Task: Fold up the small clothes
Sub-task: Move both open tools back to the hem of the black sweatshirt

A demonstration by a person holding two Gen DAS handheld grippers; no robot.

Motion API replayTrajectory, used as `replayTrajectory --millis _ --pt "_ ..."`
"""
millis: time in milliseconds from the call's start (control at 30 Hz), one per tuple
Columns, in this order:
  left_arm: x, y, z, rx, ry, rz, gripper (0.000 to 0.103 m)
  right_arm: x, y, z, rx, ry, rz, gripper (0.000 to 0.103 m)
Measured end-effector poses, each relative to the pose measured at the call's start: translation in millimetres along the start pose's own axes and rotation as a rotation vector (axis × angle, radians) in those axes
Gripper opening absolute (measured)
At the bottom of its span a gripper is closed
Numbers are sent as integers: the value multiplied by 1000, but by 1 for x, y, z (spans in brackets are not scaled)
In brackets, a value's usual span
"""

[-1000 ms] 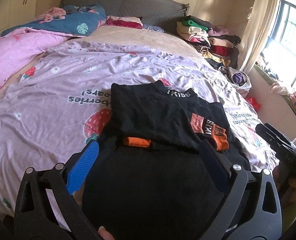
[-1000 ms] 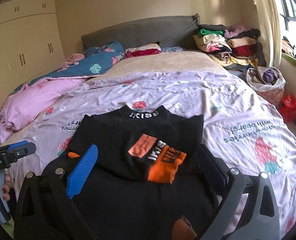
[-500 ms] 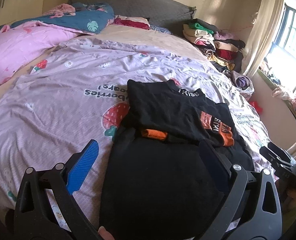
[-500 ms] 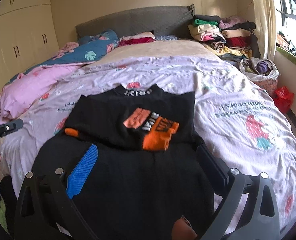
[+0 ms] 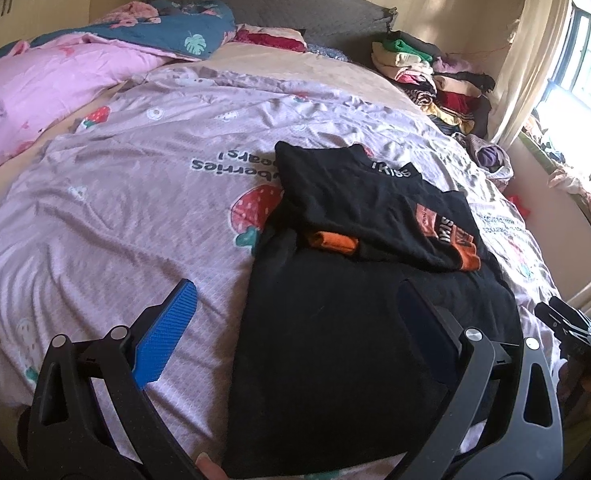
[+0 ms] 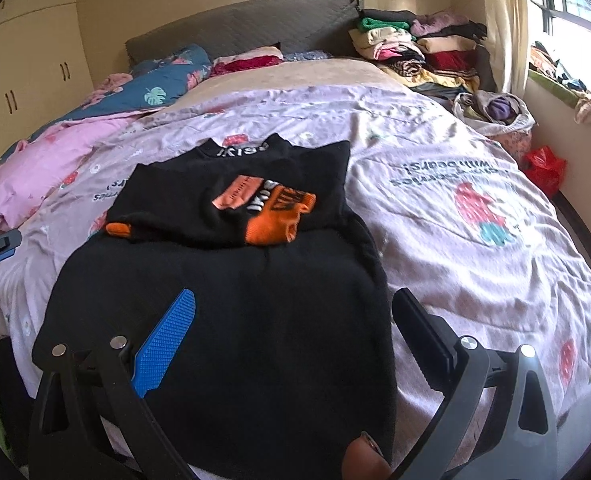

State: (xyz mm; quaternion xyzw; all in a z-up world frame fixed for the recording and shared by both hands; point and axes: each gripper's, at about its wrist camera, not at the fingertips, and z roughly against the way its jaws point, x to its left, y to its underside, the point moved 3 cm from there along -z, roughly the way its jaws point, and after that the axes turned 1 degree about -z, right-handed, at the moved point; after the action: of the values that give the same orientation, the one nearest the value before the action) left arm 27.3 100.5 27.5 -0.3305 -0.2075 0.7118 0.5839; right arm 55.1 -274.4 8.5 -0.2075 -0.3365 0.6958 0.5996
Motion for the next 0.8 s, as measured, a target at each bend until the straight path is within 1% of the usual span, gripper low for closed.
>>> replayTrajectory --millis 300,567,700,800 --pt "9 12 -1 26 -14 1 93 -9 19 6 30 17 -5 98" --pt "11 22 -3 50 -24 -17 93 -15 27 10 41 31 0 98" --pt "13 33 -8 88 0 -25 93 -17 34 12 53 30 10 98" --pt "17 45 -14 125 0 -30 93 -16 41 11 68 19 20 98"
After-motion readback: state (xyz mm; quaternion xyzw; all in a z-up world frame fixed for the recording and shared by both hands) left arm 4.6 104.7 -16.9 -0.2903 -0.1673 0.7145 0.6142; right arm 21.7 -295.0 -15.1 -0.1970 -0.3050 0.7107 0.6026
